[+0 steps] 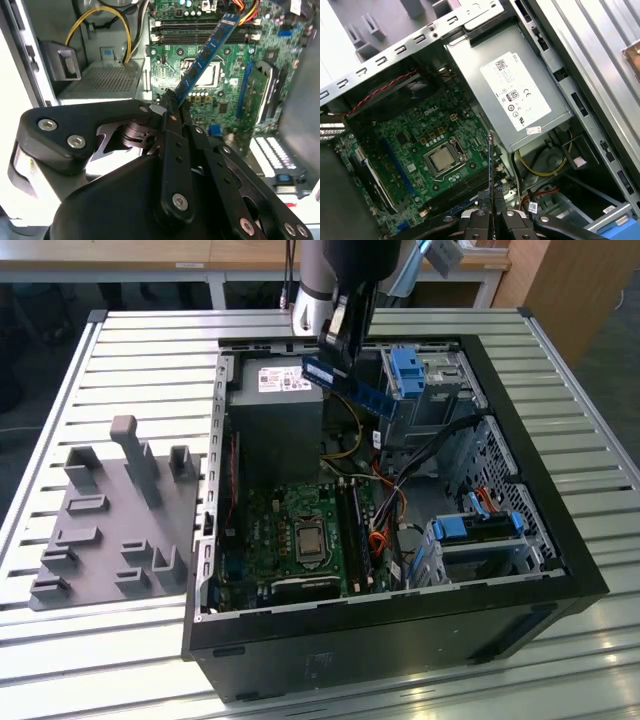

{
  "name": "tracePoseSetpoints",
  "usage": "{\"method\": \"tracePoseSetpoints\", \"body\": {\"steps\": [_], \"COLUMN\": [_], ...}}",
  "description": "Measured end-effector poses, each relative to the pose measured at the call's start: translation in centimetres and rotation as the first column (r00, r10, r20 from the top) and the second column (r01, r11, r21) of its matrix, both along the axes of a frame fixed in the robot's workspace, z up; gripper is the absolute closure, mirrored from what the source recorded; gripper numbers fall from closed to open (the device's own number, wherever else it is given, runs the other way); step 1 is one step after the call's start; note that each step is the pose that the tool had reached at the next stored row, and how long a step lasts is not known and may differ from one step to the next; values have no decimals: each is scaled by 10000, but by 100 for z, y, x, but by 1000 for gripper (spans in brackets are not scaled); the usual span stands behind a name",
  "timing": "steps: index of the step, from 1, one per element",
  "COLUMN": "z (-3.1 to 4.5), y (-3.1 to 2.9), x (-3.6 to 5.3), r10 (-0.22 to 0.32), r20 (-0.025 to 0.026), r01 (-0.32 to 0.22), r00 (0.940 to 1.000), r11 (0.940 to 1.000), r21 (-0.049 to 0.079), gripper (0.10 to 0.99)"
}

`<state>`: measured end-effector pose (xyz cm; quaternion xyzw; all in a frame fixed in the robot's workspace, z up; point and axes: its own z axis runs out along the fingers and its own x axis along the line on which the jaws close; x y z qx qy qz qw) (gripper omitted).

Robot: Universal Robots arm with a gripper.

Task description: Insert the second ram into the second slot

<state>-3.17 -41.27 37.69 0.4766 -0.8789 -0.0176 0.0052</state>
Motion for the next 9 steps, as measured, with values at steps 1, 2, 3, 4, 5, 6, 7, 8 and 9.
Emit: {"method": "tracePoseSetpoints", "body": {"steps": [1, 2, 3, 4, 5, 6, 7, 8, 9], "z": [-1, -3, -5, -7, -9, -10, -12, -14, -16], "y": [0, 0, 0, 0, 0, 0, 0, 0, 0], "x": [0, 0, 0, 0, 0, 0, 0, 0, 0], "r10": [-175, -343, -523, -700, -879, -1057, -1251, -1431, -1607], "r20": [0, 0, 0, 0, 1, 1, 1, 2, 2], "r01": [175, 343, 523, 700, 879, 1057, 1251, 1431, 1607], "r00": [9998, 9994, 9986, 9976, 9961, 9944, 9921, 9897, 9870], "r11": [9998, 9994, 9986, 9975, 9961, 9944, 9921, 9897, 9870], "r21": [0, -1, -3, -6, -10, -14, -18, -21, -23], "gripper": [949, 949, 949, 949, 949, 949, 949, 949, 949]}}
